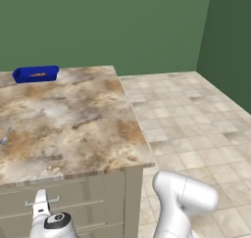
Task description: Take the tongs from the drawer on the left and place them on the dining counter next to the tray containing the hot dog.
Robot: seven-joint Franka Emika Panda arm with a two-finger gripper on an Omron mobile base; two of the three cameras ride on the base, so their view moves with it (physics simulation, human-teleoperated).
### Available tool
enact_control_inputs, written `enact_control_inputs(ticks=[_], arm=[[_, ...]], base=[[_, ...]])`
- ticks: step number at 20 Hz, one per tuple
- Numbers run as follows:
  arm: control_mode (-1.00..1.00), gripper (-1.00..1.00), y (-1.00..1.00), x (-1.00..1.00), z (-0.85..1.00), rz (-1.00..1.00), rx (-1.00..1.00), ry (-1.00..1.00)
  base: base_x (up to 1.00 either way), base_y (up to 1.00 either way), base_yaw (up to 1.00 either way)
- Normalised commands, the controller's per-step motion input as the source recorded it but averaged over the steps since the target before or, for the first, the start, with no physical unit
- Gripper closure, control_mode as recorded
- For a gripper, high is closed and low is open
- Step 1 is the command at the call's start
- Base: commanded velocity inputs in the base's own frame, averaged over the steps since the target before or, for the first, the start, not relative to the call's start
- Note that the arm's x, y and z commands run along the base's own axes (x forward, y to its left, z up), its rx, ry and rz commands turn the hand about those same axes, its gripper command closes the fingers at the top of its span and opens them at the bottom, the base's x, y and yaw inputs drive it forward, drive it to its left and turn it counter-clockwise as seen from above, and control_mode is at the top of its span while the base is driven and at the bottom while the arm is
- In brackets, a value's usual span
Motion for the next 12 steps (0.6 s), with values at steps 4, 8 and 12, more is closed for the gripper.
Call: enact_control_inputs(ticks=[4, 8, 12], arm=[[-1.0, 1.0, 0.0, -0.9, 0.0, -0.04, 0.0, 0.0], [-1.0, 1.0, 0.0, -0.89, 0.0, -0.05, 0.0, 0.0], [-1.0, 1.0, 0.0, -0.78, 0.0, -0.04, 0.0, 0.0]], base=[[0.0, 0.0, 0.0], [0.0, 0.0, 0.0], [0.0, 0.0, 0.0]])
